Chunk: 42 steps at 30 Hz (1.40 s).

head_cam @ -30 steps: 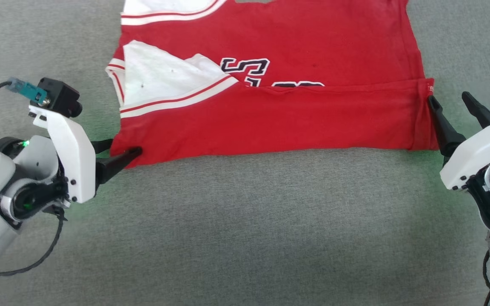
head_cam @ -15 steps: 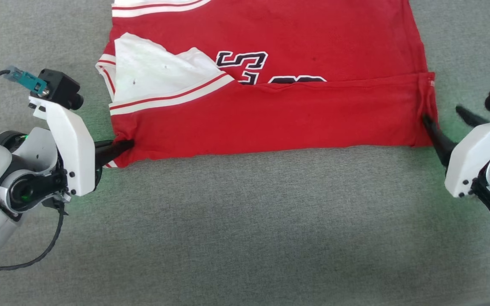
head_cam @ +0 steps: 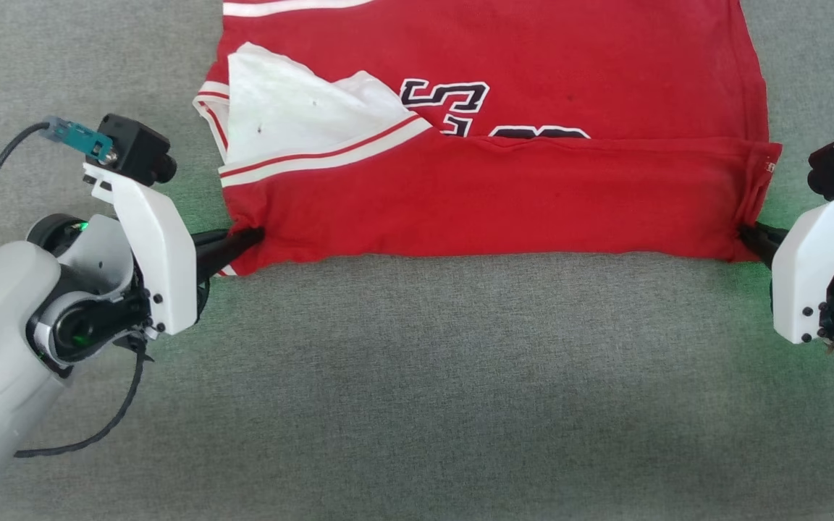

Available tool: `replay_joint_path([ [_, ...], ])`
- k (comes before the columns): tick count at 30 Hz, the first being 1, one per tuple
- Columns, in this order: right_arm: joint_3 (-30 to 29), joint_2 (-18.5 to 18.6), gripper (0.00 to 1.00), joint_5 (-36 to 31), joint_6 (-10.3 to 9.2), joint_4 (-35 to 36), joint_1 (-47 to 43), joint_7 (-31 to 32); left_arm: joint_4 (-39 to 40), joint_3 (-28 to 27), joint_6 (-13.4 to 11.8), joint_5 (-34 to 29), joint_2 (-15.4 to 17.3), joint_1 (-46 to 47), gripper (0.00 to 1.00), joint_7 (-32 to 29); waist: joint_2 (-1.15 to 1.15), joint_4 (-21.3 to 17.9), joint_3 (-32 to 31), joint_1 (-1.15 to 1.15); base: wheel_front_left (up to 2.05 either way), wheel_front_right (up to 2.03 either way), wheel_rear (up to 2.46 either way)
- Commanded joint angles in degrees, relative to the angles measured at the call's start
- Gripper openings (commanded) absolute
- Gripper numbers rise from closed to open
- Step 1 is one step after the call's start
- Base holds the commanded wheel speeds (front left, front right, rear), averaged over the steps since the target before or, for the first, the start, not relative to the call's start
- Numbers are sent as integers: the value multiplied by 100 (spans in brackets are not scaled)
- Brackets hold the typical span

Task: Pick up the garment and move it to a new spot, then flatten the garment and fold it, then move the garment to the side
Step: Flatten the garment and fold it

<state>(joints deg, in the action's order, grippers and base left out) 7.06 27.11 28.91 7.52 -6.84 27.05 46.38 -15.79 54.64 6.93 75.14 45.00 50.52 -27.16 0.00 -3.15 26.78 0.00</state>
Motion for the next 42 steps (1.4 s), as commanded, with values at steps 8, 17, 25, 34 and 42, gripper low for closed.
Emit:
replay_joint_path([
  [8,-80,32,0,39,-7,-107,-221,-148,81,75,45,150,19,-419,0,247,0,110,-279,0,0,0,0],
  [17,76,340,0,304,-7,49,-588,-51,1147,34,-101,301,661,-1409,0,875,0,284,-645,0,0,0,0],
  [25,-122,699,0,579,-7,551,-1317,364,2336,157,-554,327,1162,-2358,0,1372,0,363,-726,0,0,0,0],
  [34,-546,583,6,505,-7,1028,-1798,300,2765,53,-810,295,1232,-2708,42,1900,0,398,-697,0,0,0,0],
  [42,-929,141,100,76,-6,1534,-1635,-548,2852,-261,-883,274,1395,-2621,100,2329,0,283,-671,0,0,0,0],
])
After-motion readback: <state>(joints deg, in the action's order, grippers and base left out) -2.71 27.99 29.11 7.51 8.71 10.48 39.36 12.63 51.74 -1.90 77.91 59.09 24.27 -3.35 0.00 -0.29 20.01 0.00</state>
